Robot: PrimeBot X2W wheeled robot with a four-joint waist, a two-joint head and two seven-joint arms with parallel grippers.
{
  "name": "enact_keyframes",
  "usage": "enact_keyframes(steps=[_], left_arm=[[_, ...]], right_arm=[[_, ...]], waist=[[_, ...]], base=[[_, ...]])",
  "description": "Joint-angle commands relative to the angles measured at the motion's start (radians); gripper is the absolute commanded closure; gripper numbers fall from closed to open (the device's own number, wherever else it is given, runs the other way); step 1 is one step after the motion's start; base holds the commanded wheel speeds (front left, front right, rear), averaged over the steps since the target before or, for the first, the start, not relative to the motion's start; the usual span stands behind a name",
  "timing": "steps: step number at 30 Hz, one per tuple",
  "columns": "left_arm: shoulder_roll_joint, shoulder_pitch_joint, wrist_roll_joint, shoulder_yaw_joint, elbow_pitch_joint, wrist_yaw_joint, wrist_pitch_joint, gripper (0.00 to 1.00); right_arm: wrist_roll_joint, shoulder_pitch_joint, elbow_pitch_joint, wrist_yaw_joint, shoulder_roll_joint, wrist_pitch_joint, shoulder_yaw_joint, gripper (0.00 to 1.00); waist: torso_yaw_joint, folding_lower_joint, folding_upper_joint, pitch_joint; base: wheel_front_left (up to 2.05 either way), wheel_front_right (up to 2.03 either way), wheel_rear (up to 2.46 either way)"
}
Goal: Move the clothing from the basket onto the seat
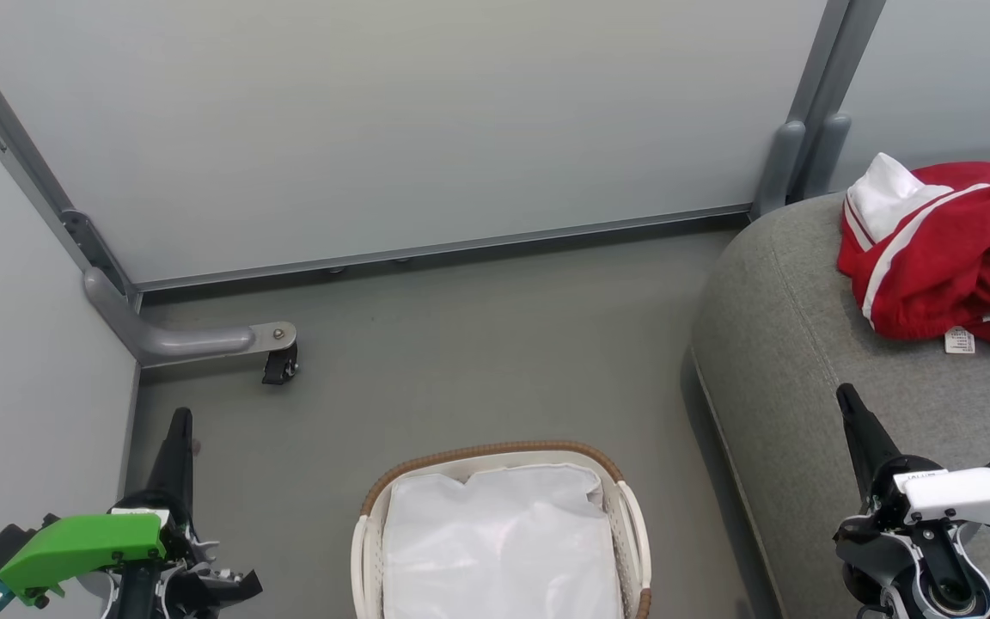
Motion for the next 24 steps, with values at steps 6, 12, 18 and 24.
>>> enact_keyframes(steps=[6,12,18,24], left_arm=[[0.006,-0.019,-0.048,0.011,-0.01,-0.006,0.017,1.0],[0.006,-0.017,-0.056,0.012,-0.011,-0.006,0.02,1.0],[0.006,-0.017,-0.056,0.012,-0.011,-0.006,0.02,1.0],[0.006,-0.017,-0.056,0.012,-0.011,-0.006,0.02,1.0]], right_arm=[[0.056,0.006,-0.008,0.0,-0.006,0.017,-0.006,1.0],[0.066,0.007,-0.009,0.0,-0.006,0.019,-0.007,1.0],[0.066,0.007,-0.009,0.0,-0.007,0.019,-0.007,1.0],[0.066,0.007,-0.009,0.0,-0.007,0.019,-0.007,1.0]], waist=[[-0.001,0.0,0.0,-0.002],[-0.002,0.0,0.0,-0.003],[-0.002,0.0,0.0,-0.003],[-0.002,0.0,0.0,-0.003]], base=[[0.0,0.0,0.0],[0.0,0.0,0.0],[0.0,0.0,0.0],[0.0,0.0,0.0]])
